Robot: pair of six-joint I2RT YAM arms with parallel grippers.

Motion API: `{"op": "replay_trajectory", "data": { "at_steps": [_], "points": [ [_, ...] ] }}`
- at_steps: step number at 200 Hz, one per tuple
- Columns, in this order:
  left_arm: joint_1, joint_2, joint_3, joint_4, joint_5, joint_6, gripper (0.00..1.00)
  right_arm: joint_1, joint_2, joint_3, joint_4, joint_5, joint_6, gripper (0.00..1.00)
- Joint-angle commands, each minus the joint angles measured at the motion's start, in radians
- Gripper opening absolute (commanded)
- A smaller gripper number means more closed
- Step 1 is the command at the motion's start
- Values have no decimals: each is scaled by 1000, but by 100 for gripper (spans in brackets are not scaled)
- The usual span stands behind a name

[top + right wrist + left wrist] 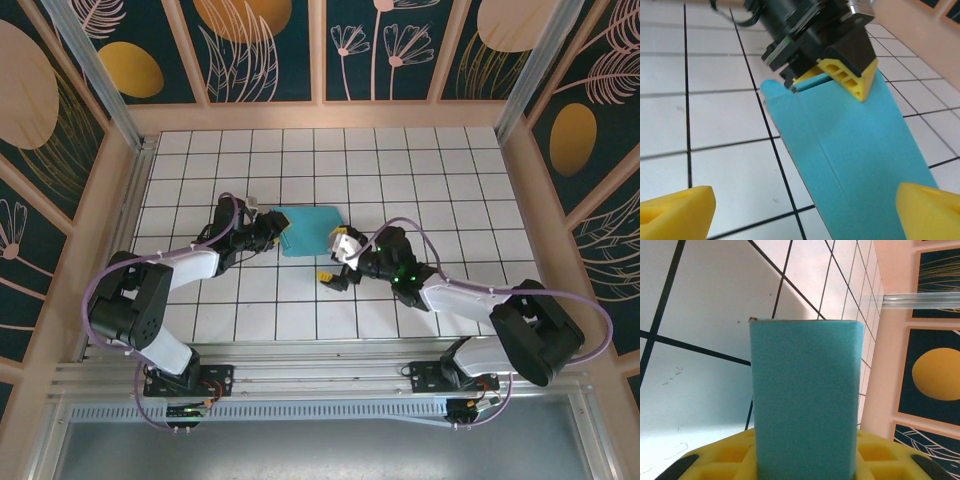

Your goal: Fold the paper box

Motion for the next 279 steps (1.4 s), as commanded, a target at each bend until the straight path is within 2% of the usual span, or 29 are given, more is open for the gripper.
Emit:
{"op": "replay_trajectory", "data": {
  "at_steps": [1, 39, 66, 120, 141, 193, 235, 279],
  "points": [
    [-3, -31, 26, -44, -15, -2, 32, 22, 28, 5, 90, 63, -205, 94],
    [-3, -40, 30, -64, -22, -4, 31, 45, 155, 24, 181, 188, -204, 95],
    [-4, -46, 33, -77, -23, -6, 31, 58, 267, 35, 332, 285, -229, 96],
    [-4, -54, 44, -93, -26, -20, 30, 106, 461, 50, 609, 524, -440, 93],
    [-4, -52, 53, -109, -26, -14, 30, 115, 489, 73, 604, 566, -475, 88],
    [-3, -59, 56, -116, -27, -29, 29, 123, 544, 84, 642, 599, -483, 64],
    [-3, -75, 47, -110, -39, -64, 29, 125, 563, 91, 660, 603, -484, 48],
    [-3, -94, 43, -75, -26, -105, 31, 125, 536, 73, 665, 605, -478, 39]
  ]
}}
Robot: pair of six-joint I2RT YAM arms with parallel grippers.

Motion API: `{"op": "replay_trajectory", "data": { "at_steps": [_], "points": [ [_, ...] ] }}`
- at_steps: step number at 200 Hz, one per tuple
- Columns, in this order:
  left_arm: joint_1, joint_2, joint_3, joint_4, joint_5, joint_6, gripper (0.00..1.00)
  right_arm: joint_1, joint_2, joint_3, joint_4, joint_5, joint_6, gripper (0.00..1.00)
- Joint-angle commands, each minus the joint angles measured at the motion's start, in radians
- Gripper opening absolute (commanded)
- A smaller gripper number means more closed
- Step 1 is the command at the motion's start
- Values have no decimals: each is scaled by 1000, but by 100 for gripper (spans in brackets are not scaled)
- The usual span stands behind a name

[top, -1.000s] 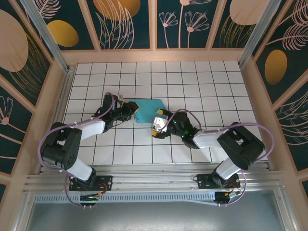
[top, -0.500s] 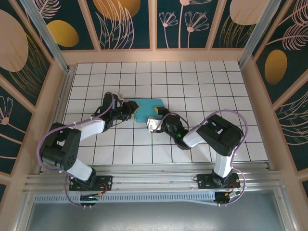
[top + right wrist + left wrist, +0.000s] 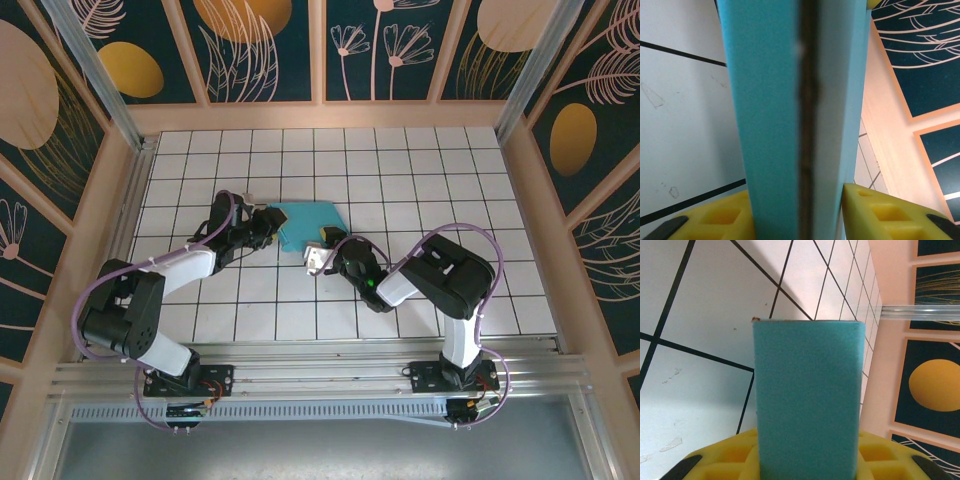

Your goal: Fold the paper box

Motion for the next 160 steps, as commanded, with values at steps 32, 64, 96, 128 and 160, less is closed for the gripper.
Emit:
{"op": "replay_trajectory", "data": {
  "at_steps": [32, 64, 96, 128, 160],
  "points": [
    [-4, -49, 24, 28, 35, -103, 35, 7, -52, -9, 52, 21, 17, 34],
    [-3, -70, 38, 19, 41, -105, 47, 6, -99, -12, 31, 22, 14, 33],
    [0, -126, 51, -29, -12, -75, 56, 4, -159, -5, -50, 14, 13, 30],
    [8, -249, 83, -129, -136, 2, 72, 4, -233, -5, -147, 16, 20, 29],
    [12, -415, 153, -283, -350, 236, 80, 4, -350, 29, -384, -14, 44, 28]
  ]
}}
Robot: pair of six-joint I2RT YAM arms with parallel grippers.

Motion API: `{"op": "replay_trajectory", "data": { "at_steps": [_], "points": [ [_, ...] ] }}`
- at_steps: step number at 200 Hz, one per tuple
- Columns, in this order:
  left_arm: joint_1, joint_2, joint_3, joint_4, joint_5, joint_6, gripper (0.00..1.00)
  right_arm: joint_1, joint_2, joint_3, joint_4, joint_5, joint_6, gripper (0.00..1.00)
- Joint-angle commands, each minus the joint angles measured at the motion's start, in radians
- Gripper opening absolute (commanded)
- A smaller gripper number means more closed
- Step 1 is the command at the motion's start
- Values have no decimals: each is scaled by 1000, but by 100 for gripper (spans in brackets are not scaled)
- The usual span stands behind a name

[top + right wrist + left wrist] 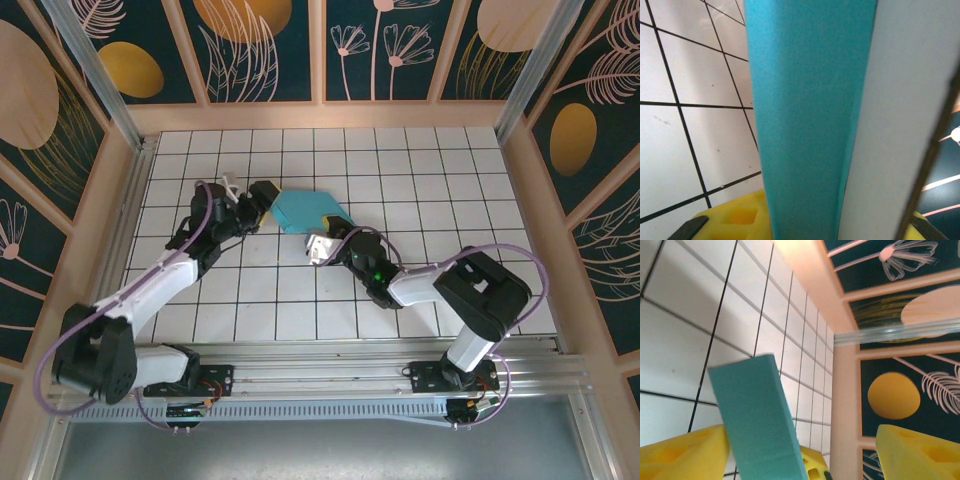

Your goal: Fold the paper box

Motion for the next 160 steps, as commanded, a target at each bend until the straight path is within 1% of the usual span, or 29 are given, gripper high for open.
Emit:
{"op": "replay_trajectory", "data": {
  "at_steps": [1, 11, 15, 16, 20, 29, 34, 42, 58, 62, 78, 93, 104, 110, 119, 132, 160],
  "points": [
    [11, -134, 89, -153, -212, 188, 81, 4, -97, 33, -233, -30, 31, 28],
    [11, -189, 108, -200, -290, 299, 84, 0, -144, 82, -389, -70, 42, 28],
    [11, -211, 111, -214, -318, 331, 84, -4, -165, 114, -504, -104, 46, 29],
    [11, -217, 112, -216, -324, 354, 85, -4, -165, 114, -504, -104, 46, 29],
    [11, -239, 113, -224, -349, 400, 85, -8, -177, 145, -595, -132, 48, 29],
    [11, -289, 104, -232, -387, 504, 85, -14, -196, 220, -789, -182, 45, 29],
    [10, -315, 95, -233, -398, 564, 85, -15, -200, 260, -875, -189, 39, 28],
    [11, -358, 77, -232, -403, 653, 85, -17, -200, 317, -1022, -189, 31, 28],
    [11, -431, 47, -244, -396, 792, 85, -24, -183, 443, -1249, -188, 3, 28],
    [11, -447, 42, -248, -391, 822, 86, -27, -175, 477, -1310, -215, -4, 28],
    [11, -496, 25, -271, -371, 924, 86, -36, -113, 622, -1527, -221, -26, 29],
    [10, -525, 17, -301, -339, 1008, 86, -47, -25, 765, -1718, -209, -44, 31],
    [10, -536, 18, -325, -301, 1064, 86, -59, 48, 865, -1838, -198, -45, 31],
    [11, -542, 19, -338, -270, 1094, 86, -67, 84, 911, -1887, -170, -46, 31],
    [10, -550, 19, -356, -219, 1140, 87, -74, 104, 933, -1895, -152, -54, 30],
    [11, -564, 16, -384, -153, 1205, 88, -79, 143, 990, -1932, -162, -62, 30],
    [11, -595, -4, -430, -68, 1327, 90, -85, 254, 1160, -2052, -188, -63, 30]
  ]
}}
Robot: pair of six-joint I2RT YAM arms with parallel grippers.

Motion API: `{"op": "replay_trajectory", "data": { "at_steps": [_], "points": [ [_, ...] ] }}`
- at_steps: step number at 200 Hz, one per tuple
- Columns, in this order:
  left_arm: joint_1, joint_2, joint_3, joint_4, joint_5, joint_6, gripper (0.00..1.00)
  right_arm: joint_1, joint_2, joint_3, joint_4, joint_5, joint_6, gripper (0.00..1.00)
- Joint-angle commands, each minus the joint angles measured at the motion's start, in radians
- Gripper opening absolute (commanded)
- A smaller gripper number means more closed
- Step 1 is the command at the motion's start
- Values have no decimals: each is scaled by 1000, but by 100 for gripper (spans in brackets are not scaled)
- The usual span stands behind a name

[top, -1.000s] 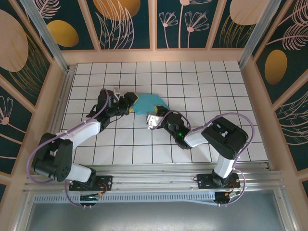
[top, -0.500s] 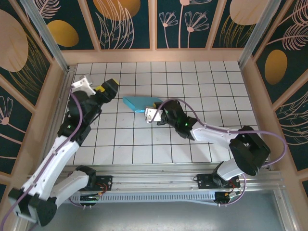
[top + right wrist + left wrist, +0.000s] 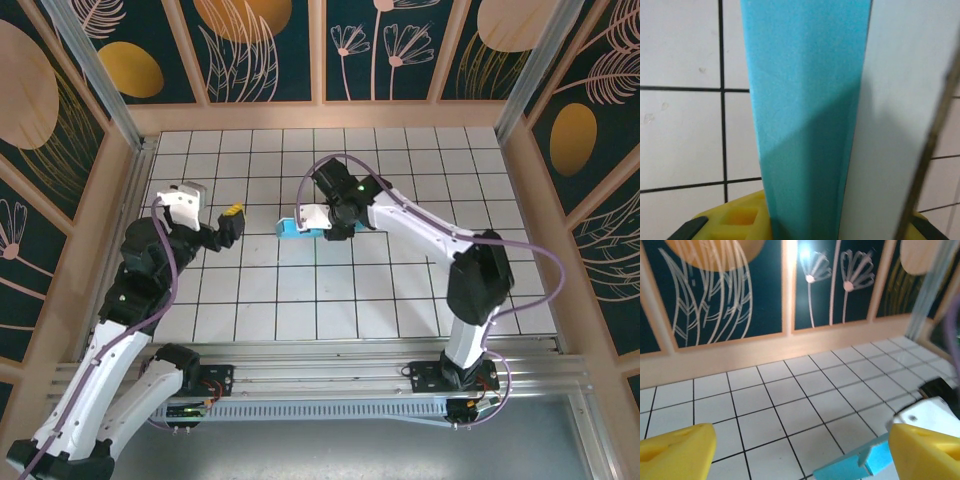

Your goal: Fold the paper box

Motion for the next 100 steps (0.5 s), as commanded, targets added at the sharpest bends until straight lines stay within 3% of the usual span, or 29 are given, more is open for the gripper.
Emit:
{"op": "replay_trajectory", "data": {
  "at_steps": [1, 45, 100],
  "points": [
    [4, -35, -17, -65, 127, 189, 90, -5, 62, 137, -217, -14, -35, 30],
    [4, -57, -57, -58, 207, 228, 92, -27, 149, 243, -308, -47, 16, 32],
    [4, -31, -69, -11, 193, 188, 91, -55, 247, 292, -302, -49, 86, 36]
  ]
}}
